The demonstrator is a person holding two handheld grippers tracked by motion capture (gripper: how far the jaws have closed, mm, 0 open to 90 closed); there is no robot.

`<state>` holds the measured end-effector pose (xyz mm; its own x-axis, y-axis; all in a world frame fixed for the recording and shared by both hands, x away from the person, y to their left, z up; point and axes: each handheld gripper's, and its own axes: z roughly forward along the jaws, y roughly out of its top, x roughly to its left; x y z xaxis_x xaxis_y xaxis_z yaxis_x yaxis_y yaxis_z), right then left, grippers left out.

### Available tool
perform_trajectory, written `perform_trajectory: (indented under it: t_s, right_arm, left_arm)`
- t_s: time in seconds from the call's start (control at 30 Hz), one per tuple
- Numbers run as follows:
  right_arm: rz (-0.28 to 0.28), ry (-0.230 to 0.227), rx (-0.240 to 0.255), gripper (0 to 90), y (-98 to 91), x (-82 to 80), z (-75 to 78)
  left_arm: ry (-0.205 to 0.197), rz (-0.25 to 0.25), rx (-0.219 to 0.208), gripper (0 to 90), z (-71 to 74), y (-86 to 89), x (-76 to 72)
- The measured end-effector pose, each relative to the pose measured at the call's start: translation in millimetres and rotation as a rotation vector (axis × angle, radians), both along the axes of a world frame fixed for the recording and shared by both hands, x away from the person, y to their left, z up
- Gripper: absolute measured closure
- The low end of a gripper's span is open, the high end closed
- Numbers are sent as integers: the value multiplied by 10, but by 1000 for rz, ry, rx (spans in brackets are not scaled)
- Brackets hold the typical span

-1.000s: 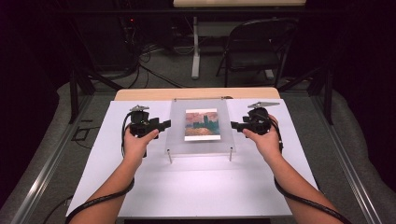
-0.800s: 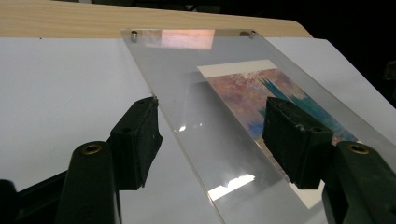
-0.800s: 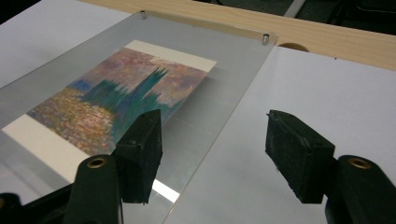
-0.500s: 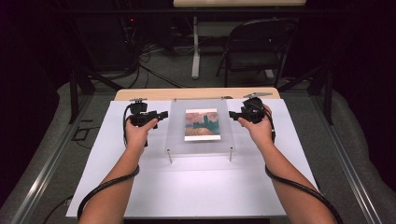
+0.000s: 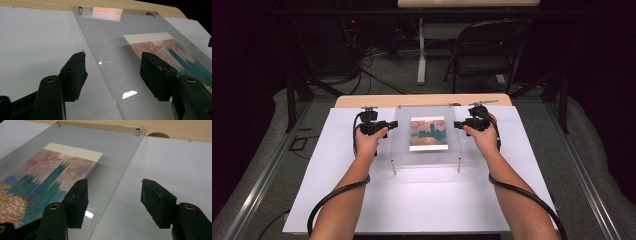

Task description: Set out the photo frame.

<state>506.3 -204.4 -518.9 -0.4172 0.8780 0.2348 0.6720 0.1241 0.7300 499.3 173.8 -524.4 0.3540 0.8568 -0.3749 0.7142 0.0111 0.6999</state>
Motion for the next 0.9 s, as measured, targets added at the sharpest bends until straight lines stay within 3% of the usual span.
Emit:
perform_trajectory:
  t_s: [0.13,0.43,0.63,0.8,0.9]
  right_arm:
    - [17,59,15,381,46,29,-62]
    - [46,87,49,371,147,56,-98]
    - [46,91,28,354,215,53,-106]
    - [37,96,40,344,219,67,-120]
    - [39,102,53,343,204,76,-130]
  left_arm:
    - [18,-23,-14,373,-62,-74,15]
    - [53,-39,-59,372,-119,-113,31]
    - [67,-44,-58,365,-139,-115,42]
    - [81,-52,-36,359,-171,-129,55]
    - [88,-50,-44,354,-189,-129,66]
